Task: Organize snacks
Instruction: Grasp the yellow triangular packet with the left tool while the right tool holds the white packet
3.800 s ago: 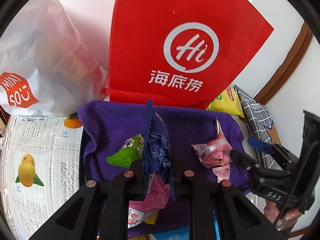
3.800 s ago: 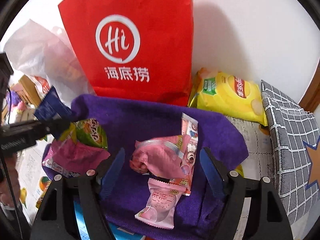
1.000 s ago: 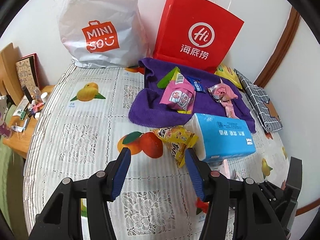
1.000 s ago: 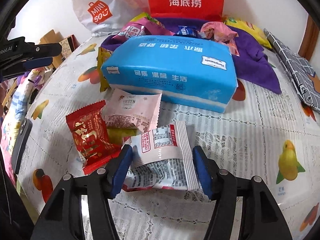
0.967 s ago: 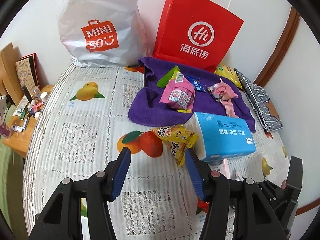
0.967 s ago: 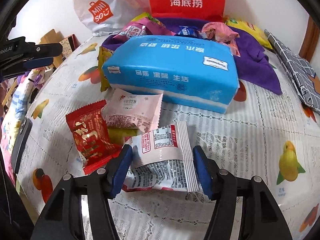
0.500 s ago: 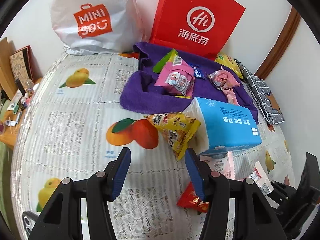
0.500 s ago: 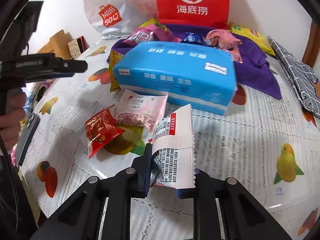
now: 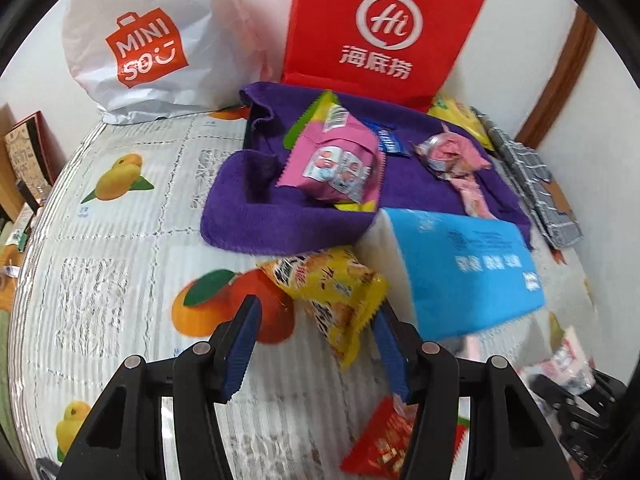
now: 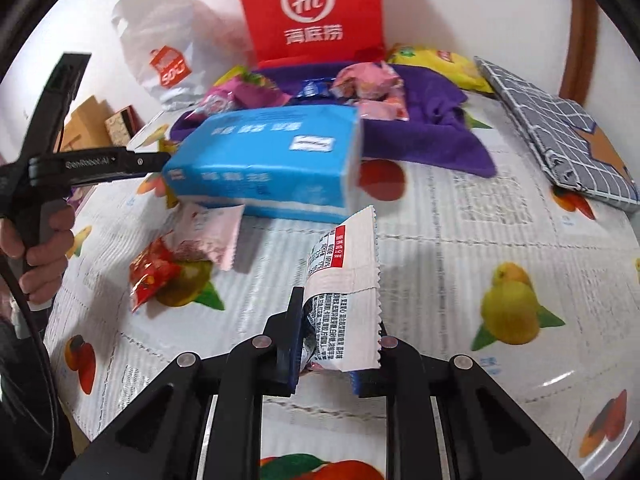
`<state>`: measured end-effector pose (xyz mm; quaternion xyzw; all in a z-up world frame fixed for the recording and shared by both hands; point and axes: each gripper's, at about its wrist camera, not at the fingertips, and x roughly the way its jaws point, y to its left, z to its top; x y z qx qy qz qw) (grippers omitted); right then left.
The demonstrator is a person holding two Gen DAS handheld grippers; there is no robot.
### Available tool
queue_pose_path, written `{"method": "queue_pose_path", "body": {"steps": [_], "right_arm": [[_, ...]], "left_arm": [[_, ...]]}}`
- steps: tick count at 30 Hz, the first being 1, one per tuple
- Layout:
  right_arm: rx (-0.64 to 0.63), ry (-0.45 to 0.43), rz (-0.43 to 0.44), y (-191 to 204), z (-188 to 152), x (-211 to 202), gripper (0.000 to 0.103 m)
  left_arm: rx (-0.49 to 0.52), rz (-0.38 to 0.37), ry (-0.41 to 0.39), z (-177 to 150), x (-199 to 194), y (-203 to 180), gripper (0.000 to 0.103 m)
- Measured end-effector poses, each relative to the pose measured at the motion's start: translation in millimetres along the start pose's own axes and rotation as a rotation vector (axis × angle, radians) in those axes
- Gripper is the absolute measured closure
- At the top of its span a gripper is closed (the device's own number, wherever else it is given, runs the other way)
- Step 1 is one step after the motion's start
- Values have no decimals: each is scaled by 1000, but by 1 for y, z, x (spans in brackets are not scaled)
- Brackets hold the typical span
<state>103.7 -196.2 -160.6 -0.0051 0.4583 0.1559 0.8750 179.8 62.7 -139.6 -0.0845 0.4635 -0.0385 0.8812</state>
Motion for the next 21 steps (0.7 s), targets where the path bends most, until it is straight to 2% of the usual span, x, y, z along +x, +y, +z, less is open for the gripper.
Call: {"method": "queue_pose_path", "body": {"steps": [5,9,13,14,15,17,21], "right_arm": [[13,-11,-6,-8,6,0,84],[18,-7,-3,-11,10,5,84],[20,5,5,-13,12,12,84],[21,8,6,-13,12,14,84],[23,9,7,-13,12,14,84],[25,9,8,-13,12,15,84],[29,-4,6,-13,13,9,84]], "left_arm": [[-11,-26,12,7,16,1,49],[11,11,33,8,29,-3,49],[-21,-6,30,13,33,1,49],[-24,-6,32,13,35,1,51],[-25,-15,33,14,35,1,58],[-19,-30,33,13,34,1,65],[-21,-43,28,9,27,4,67]]}}
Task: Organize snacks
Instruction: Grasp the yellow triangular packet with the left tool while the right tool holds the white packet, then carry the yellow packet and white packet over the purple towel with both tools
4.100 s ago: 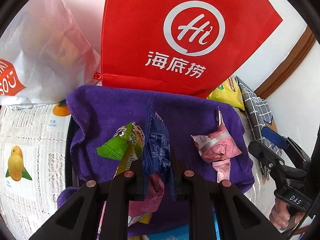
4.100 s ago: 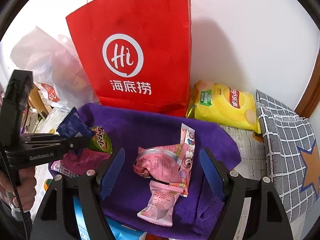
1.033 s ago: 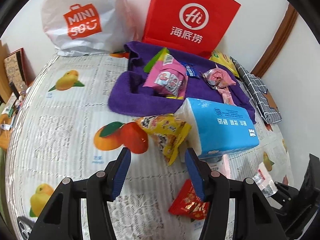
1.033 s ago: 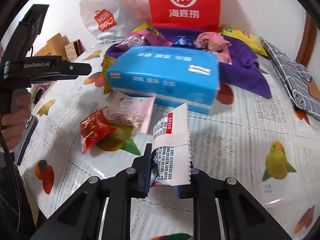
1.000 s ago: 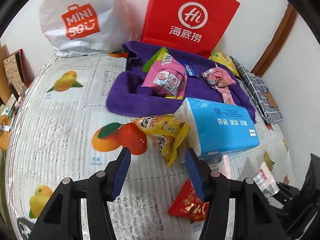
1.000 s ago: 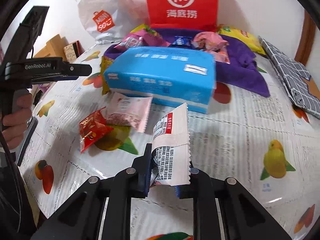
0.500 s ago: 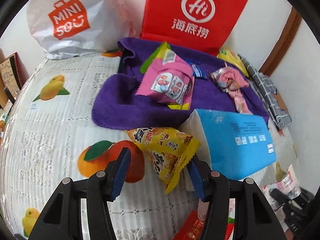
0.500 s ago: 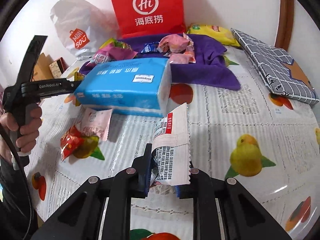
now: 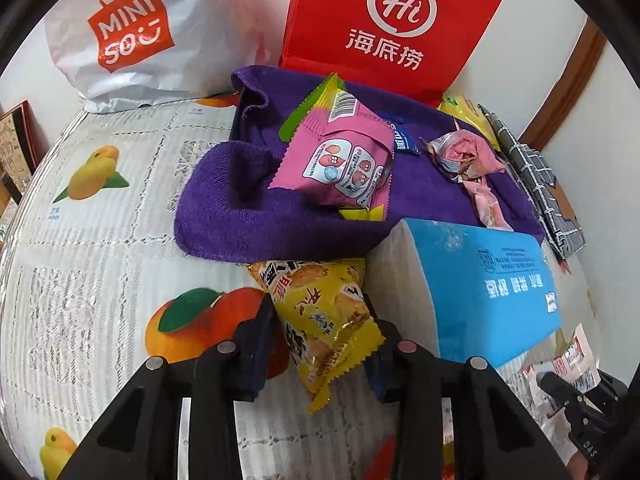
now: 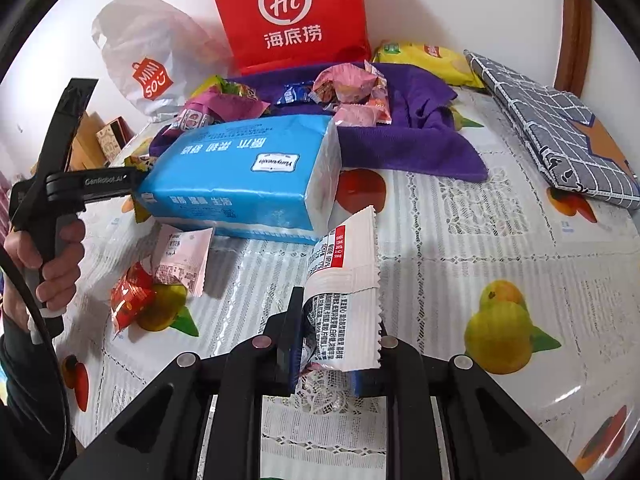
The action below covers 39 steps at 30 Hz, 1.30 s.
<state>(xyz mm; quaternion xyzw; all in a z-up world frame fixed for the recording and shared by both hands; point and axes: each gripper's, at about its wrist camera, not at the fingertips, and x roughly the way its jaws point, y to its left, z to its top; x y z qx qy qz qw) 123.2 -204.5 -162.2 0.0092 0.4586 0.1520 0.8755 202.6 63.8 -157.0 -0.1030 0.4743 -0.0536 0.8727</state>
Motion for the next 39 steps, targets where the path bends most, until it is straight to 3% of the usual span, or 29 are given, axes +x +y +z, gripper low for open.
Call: {"method": "queue_pose_path", "body": {"steps": [15,24,31,39], "right_arm": [[3,-111,-88,3,16,-38,84],[-37,-176,-100,15,47,-56,84],[-76,-230,-82,27,85,-66,84],[-90,-234,-45,30,147,-51,84]], "left_arm": [[-2,7,-45,-35,-56,3,67],[21,-53,-72,-46,-86,-14,67],[51,-68,-129,-16,-107,-37,67],[79,-49,-209,49,-118,-59,67]]}}
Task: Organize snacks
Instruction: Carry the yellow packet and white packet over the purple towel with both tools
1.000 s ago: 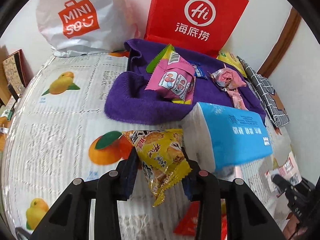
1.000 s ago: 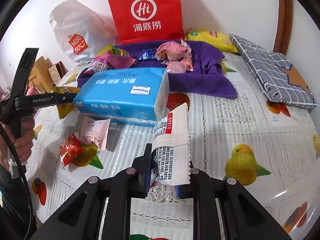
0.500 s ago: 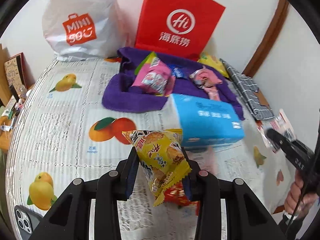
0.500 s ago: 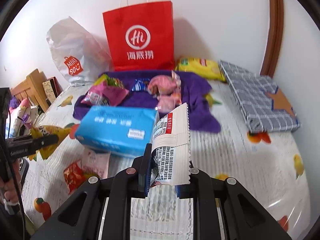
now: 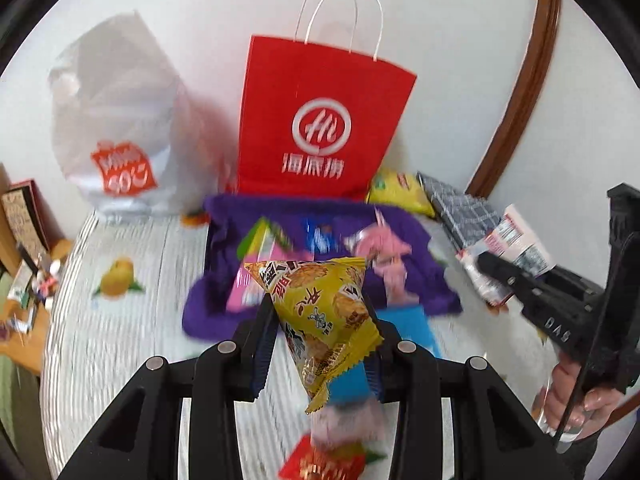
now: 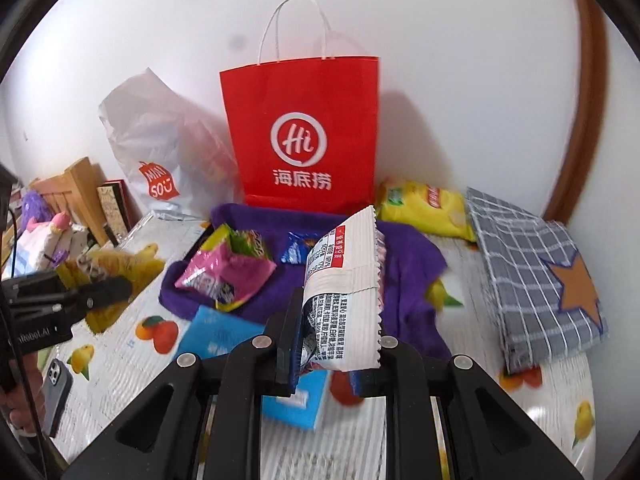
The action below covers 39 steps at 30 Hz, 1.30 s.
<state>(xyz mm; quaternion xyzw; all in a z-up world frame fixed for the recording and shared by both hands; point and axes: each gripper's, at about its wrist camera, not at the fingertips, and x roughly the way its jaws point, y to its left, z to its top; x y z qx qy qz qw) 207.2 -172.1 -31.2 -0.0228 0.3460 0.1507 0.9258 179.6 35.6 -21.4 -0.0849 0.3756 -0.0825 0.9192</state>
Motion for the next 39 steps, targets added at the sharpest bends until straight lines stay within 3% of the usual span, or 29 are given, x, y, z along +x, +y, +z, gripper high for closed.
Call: {"method": "queue_pose_path", "body": {"steps": [8,13,18,22,29,39], "right_arm": [[5,15,36,-12,49,45,84],[37,27,70,-24,59,74,84],[47,119,100,-35,49,110,84],[58,168,137,-43,43,122,84],[33,203,149,-41,36,134,84],[-23,246,153,-24,31,142,84]], "left_arm": [[-19,47,-43,65,35,10,67],[-38,24,-60,91,62,15,67],[-48,73,-16,95,95,31,67],[-76,56,7,92,101,44,67],[-124,56,22,92,107,61,67],[-121,62,25,93,106,56,67]]}}
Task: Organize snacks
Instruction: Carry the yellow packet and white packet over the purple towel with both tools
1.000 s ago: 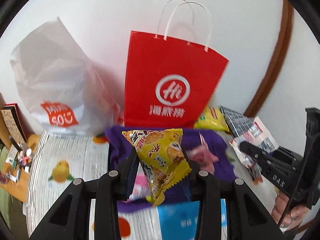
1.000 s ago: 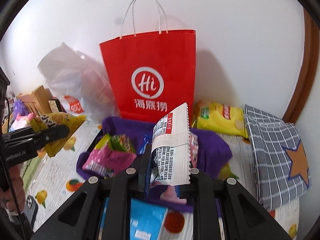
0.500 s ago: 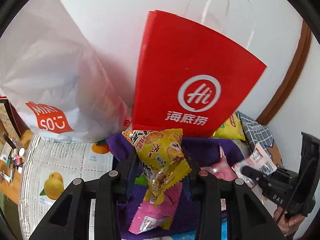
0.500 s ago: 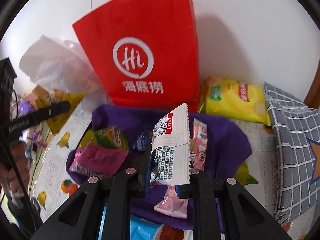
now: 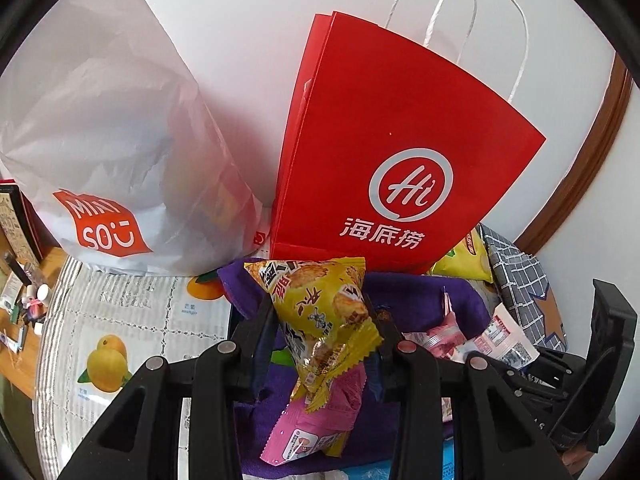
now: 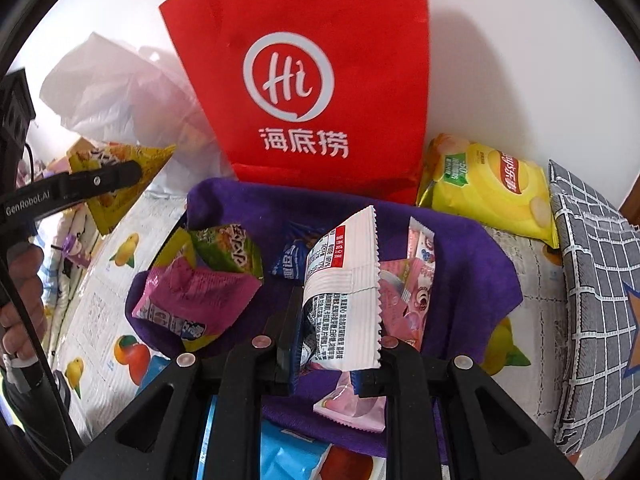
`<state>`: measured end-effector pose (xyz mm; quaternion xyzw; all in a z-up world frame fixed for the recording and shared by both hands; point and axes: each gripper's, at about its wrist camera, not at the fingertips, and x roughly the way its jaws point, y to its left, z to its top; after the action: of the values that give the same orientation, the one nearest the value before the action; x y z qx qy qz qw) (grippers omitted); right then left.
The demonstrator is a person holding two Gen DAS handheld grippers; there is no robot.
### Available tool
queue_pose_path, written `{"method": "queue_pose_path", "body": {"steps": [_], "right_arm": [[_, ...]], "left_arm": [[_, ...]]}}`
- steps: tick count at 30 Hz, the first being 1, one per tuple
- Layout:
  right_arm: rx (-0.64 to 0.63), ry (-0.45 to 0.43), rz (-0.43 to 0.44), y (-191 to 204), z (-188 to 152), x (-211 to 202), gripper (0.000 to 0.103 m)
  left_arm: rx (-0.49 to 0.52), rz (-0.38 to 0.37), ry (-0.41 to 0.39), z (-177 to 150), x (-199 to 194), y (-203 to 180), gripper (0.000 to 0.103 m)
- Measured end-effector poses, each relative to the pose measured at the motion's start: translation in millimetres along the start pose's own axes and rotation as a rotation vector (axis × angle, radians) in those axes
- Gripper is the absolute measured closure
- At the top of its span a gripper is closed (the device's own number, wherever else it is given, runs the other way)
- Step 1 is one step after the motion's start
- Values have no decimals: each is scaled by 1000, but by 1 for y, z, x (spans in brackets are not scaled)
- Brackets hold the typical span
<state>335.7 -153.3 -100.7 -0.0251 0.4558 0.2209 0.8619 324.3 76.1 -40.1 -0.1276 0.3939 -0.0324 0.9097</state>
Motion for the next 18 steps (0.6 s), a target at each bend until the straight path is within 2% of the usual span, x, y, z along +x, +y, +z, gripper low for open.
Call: {"method": "queue_pose_path", "body": {"steps": [10,18], "right_arm": [[-51,98,-7,7,-7,20,84],[-120,149,-51,13,-13,34,83]], "left_arm": [[16,-4,7,-1,1,-7,67],[30,-12,23,-4,7,-14,67]]}}
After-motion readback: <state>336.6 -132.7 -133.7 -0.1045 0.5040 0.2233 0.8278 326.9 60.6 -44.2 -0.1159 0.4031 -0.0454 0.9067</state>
